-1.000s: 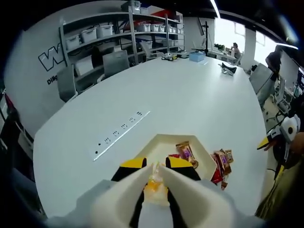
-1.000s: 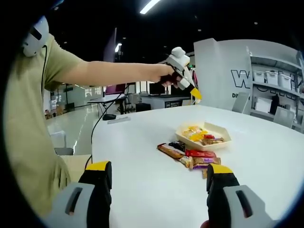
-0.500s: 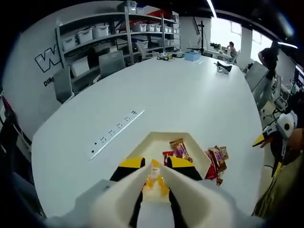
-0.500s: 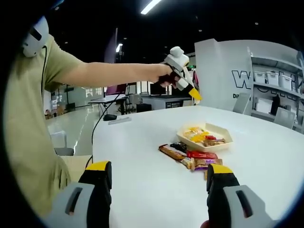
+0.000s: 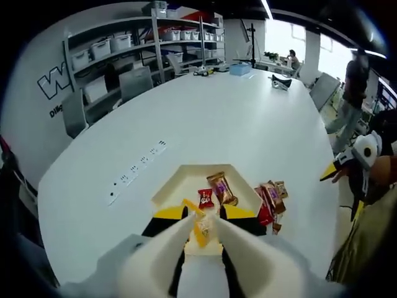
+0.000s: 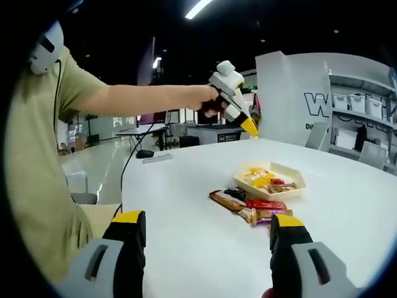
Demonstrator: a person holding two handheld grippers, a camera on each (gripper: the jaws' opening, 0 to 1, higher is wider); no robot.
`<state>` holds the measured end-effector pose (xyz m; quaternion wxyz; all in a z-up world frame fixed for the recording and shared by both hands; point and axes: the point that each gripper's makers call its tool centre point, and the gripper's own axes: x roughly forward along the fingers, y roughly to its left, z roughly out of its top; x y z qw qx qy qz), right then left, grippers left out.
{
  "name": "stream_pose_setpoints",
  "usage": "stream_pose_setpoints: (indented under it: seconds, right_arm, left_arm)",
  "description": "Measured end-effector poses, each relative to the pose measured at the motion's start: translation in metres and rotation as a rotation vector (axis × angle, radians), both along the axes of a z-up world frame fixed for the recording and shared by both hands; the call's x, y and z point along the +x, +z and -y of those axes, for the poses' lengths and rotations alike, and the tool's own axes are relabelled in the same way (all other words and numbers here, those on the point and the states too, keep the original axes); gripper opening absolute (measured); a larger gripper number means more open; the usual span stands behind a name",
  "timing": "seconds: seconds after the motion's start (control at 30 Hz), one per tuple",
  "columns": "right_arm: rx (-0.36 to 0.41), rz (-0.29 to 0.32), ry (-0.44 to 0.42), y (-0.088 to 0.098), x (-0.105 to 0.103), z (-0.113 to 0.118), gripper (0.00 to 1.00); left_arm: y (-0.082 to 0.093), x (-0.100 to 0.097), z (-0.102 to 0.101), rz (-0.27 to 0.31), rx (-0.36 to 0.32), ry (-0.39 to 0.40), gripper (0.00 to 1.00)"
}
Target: Place the target food into the container with the food tongs after gripping and lifting it, then release it inside without dropping or visibly crushing the food.
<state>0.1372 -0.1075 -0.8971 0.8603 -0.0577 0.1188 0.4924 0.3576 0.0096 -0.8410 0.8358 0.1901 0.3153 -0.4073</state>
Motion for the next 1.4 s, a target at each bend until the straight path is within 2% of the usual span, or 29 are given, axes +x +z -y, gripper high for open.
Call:
stream_pose_setpoints:
  seconds: [0.2, 0.57, 1.4]
  right_arm:
    - [-0.001, 0.004, 0.004, 0.002, 0.000, -0.002, 0.81]
    - [-0.002, 0.006, 0.008, 0.002, 0.000, -0.003, 0.81]
    - [-0.002, 0.003, 0.010, 0.000, -0.002, -0.004, 0.81]
  left_arm:
    - [-0.002, -0.012, 0.002, 0.001, 0.005, -0.027, 0.20]
    - [-0.011, -0.048, 0.010, -0.002, 0.014, -0.103, 0.21]
    - [-0.028, -0.089, 0.022, -0.010, 0.015, -0.210, 0.22]
